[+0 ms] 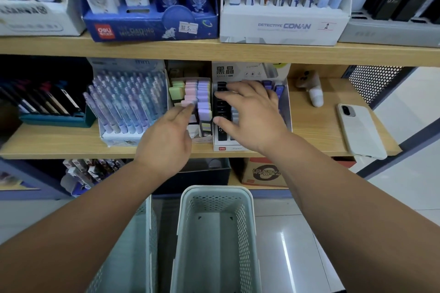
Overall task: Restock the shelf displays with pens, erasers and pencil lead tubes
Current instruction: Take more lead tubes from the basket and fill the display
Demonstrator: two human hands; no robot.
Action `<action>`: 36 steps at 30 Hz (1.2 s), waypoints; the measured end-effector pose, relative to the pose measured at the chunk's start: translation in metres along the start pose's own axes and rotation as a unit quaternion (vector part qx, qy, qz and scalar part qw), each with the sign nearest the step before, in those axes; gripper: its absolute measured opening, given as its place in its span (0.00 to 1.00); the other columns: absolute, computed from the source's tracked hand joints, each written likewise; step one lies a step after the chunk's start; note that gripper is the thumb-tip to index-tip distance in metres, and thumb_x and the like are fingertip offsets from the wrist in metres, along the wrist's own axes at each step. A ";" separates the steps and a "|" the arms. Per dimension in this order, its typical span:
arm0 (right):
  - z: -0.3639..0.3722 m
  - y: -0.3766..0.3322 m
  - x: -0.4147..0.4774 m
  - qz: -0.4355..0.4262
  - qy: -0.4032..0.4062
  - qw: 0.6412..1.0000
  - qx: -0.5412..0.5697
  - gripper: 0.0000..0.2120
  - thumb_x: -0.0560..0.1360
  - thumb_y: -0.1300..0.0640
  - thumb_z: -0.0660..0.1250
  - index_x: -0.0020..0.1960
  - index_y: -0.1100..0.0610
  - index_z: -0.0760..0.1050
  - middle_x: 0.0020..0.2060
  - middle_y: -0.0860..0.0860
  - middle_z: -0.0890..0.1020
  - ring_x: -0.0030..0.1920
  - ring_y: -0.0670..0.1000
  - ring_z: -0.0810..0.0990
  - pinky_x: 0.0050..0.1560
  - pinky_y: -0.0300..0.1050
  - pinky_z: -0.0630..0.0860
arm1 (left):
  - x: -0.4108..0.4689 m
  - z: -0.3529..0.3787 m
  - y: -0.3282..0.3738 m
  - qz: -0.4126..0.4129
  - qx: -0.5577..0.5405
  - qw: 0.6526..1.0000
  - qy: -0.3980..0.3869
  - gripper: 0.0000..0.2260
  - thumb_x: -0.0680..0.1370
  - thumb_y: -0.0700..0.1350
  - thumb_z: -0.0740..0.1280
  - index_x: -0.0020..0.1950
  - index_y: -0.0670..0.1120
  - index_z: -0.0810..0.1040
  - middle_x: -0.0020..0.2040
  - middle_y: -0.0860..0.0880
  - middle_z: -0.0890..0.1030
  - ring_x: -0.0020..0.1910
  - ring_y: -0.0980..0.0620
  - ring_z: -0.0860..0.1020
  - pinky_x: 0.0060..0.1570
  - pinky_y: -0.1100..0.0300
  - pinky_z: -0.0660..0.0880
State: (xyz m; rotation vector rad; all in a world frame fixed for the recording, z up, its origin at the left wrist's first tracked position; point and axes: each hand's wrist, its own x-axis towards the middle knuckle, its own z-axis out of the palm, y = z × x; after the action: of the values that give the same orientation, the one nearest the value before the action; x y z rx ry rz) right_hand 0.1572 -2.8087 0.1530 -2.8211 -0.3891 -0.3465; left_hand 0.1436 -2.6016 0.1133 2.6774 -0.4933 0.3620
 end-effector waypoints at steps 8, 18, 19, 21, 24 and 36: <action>0.011 -0.027 0.032 0.012 0.047 0.999 -0.012 0.10 0.75 0.46 0.71 0.55 0.45 0.84 0.55 0.45 0.83 0.62 0.56 0.73 0.59 0.52 0.66 | -0.004 -0.006 -0.019 0.031 -0.007 0.998 -0.060 0.30 0.79 0.38 0.61 0.81 0.47 0.59 0.81 0.51 0.57 0.68 0.43 0.74 0.58 0.46 0.78; 0.013 -0.025 0.054 0.028 0.032 0.998 -0.041 0.13 0.72 0.40 0.73 0.47 0.49 0.81 0.46 0.49 0.84 0.55 0.57 0.77 0.58 0.54 0.73 | 0.005 -0.006 -0.015 -0.042 0.000 0.998 -0.038 0.30 0.79 0.39 0.61 0.81 0.46 0.57 0.82 0.51 0.50 0.61 0.42 0.78 0.49 0.49 0.79; 0.012 -0.022 0.057 0.030 0.025 0.999 -0.029 0.12 0.72 0.40 0.74 0.45 0.49 0.80 0.45 0.49 0.83 0.53 0.56 0.77 0.57 0.55 0.74 | 0.006 -0.007 -0.015 -0.056 -0.004 0.998 -0.038 0.31 0.79 0.39 0.61 0.81 0.46 0.55 0.82 0.50 0.48 0.62 0.42 0.77 0.50 0.50 0.79; 0.013 -0.018 0.060 0.030 0.016 0.999 -0.007 0.12 0.71 0.40 0.74 0.46 0.48 0.80 0.44 0.48 0.84 0.52 0.55 0.78 0.58 0.55 0.74 | 0.010 -0.007 -0.014 -0.076 -0.010 0.995 -0.057 0.33 0.79 0.38 0.62 0.82 0.46 0.51 0.83 0.51 0.43 0.64 0.41 0.76 0.52 0.51 0.77; 0.014 -0.013 0.059 0.015 0.018 1.000 0.010 0.14 0.70 0.40 0.75 0.49 0.47 0.82 0.48 0.47 0.85 0.55 0.56 0.78 0.60 0.56 0.73 | 0.013 -0.006 -0.011 -0.081 -0.010 0.993 -0.081 0.36 0.79 0.39 0.62 0.82 0.47 0.47 0.82 0.53 0.39 0.64 0.41 0.76 0.51 0.52 0.77; 0.030 -0.006 0.055 -0.010 0.058 0.997 0.059 0.18 0.69 0.39 0.69 0.49 0.50 0.85 0.49 0.49 0.85 0.53 0.60 0.81 0.54 0.57 0.77 | 0.031 0.002 -0.010 -0.063 -0.004 0.998 0.029 0.19 0.84 0.49 0.58 0.75 0.48 0.70 0.81 0.50 0.59 0.67 0.44 0.75 0.52 0.49 0.78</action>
State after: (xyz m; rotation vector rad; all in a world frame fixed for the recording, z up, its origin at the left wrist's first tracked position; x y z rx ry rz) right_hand 0.2123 -2.7817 0.1416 -2.6689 -0.3992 -0.4723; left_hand 0.1761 -2.6030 0.1186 2.6645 -0.3058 0.3987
